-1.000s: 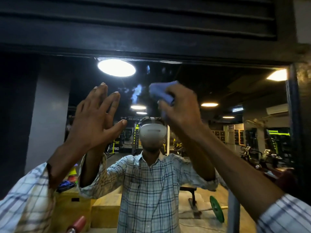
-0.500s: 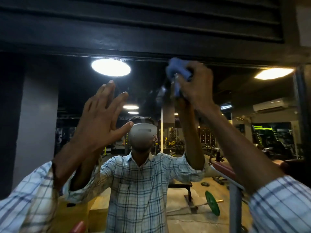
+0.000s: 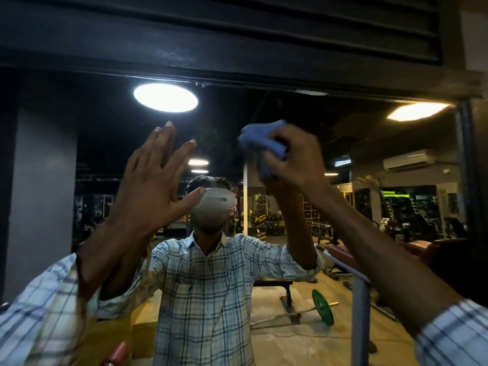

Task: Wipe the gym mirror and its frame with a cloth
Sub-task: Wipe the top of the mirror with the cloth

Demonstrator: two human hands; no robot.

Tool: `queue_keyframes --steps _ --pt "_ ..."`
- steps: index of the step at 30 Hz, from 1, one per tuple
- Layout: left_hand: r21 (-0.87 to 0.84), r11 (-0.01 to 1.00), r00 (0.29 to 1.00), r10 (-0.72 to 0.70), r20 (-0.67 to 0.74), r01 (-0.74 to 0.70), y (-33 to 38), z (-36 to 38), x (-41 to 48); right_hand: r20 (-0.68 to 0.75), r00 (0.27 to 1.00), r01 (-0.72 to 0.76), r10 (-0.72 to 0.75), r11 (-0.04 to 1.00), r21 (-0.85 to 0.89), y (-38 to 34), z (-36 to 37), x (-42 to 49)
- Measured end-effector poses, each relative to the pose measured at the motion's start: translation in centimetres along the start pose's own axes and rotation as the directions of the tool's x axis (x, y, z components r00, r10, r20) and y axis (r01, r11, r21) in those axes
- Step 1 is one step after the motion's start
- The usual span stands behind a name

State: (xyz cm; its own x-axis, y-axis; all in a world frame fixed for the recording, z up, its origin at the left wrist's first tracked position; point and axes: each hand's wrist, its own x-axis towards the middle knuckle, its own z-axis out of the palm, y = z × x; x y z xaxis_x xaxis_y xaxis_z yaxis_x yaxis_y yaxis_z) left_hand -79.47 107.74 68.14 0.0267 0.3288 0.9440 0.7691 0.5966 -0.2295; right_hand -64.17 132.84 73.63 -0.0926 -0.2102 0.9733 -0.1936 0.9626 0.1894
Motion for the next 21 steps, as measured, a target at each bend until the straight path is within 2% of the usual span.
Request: queue_keyframes --steps 2,3,4,5,6,7,8,9,10,11,12,13,14,15,16,17,18,19,20,21 --pt "-0.001 1.0 1.0 -0.001 0.003 0.001 -0.4 -0.1 -0.4 -0.245 0.933 -0.263 0.262 0.964 0.028 1.1 -0.8 -0.5" --pt "0.0 1.0 1.0 0.001 0.003 -0.001 -0.5 -0.1 -0.5 -0.26 0.921 -0.286 0.289 0.957 0.052 0.8 -0.5 -1.4" --pt "0.002 1.0 1.0 0.002 0.003 -0.002 -0.6 -0.2 -0.5 -0.184 0.959 -0.214 0.218 0.976 0.04 0.1 0.2 -2.7" --pt "0.004 1.0 1.0 0.002 0.003 -0.002 -0.6 -0.2 -0.5 -0.031 0.996 -0.085 0.086 0.996 0.027 -0.8 1.0 -4.2" --pt "0.005 1.0 1.0 0.002 0.0 -0.002 -0.7 -0.2 -0.5 0.14 0.989 0.037 -0.042 0.999 0.04 -1.3 1.2 -5.7" --pt "0.005 1.0 1.0 0.002 -0.004 -0.002 -0.7 -0.2 -0.5 0.256 0.96 0.103 -0.11 0.994 0.043 -1.3 0.9 -6.8" --pt "0.004 1.0 1.0 0.001 -0.006 -0.001 -0.6 -0.2 -0.5 0.265 0.96 0.089 -0.092 0.996 0.022 -0.7 0.1 -6.9" --pt "0.004 1.0 1.0 -0.002 -0.008 0.002 -0.6 -0.2 -0.5 0.184 0.983 0.004 -0.003 1.0 -0.007 0.3 -0.7 -6.7" --pt "0.002 1.0 1.0 -0.006 -0.009 0.006 -0.6 -0.1 -0.5 0.03 0.988 -0.148 0.149 0.989 -0.03 1.4 -1.4 -6.6" --pt "-0.002 1.0 1.0 -0.009 -0.009 0.009 -0.6 -0.1 -0.5 -0.14 0.943 -0.306 0.3 0.952 -0.018 1.8 -2.1 -6.7" --pt "-0.006 1.0 1.0 -0.012 -0.008 0.012 -0.5 -0.1 -0.5 -0.248 0.879 -0.414 0.408 0.91 0.03 2.0 -2.0 -7.4" --pt "-0.008 1.0 1.0 -0.016 -0.007 0.016 -0.5 0.0 -0.5 -0.274 0.87 -0.409 0.41 0.91 0.064 1.4 -1.5 -8.5" --pt "-0.008 1.0 1.0 -0.018 -0.007 0.018 -0.4 0.0 -0.5 -0.194 0.926 -0.318 0.323 0.946 0.058 0.3 -0.6 -9.9" --pt "-0.006 1.0 1.0 -0.017 -0.007 0.017 -0.4 0.0 -0.5 -0.034 0.985 -0.17 0.172 0.984 0.048 -0.8 0.3 -11.5" --pt "-0.004 1.0 1.0 -0.016 -0.009 0.016 -0.4 0.0 -0.5 0.148 0.989 -0.028 0.02 0.998 0.052 -1.4 0.7 -12.9" --pt "-0.002 1.0 1.0 -0.015 -0.008 0.015 -0.4 0.0 -0.5 0.272 0.959 0.063 -0.076 0.997 0.054 -1.4 0.5 -13.6" --pt "-0.001 1.0 1.0 -0.015 -0.003 0.015 -0.5 -0.1 -0.5 0.297 0.951 0.069 -0.079 0.997 0.045 -0.8 0.0 -13.3" --pt "-0.001 1.0 1.0 -0.016 0.002 0.016 -0.5 -0.1 -0.5 0.223 0.975 0.008 -0.014 1.0 0.026 -0.1 -0.5 -12.5" --pt "-0.002 1.0 1.0 -0.017 0.005 0.017 -0.5 -0.1 -0.5 0.073 0.991 -0.113 0.112 0.994 0.009 0.6 -0.9 -11.7" --pt "-0.005 1.0 1.0 -0.018 0.006 0.018 -0.6 -0.1 -0.5 -0.105 0.964 -0.246 0.246 0.969 0.015 0.7 -1.3 -10.8"
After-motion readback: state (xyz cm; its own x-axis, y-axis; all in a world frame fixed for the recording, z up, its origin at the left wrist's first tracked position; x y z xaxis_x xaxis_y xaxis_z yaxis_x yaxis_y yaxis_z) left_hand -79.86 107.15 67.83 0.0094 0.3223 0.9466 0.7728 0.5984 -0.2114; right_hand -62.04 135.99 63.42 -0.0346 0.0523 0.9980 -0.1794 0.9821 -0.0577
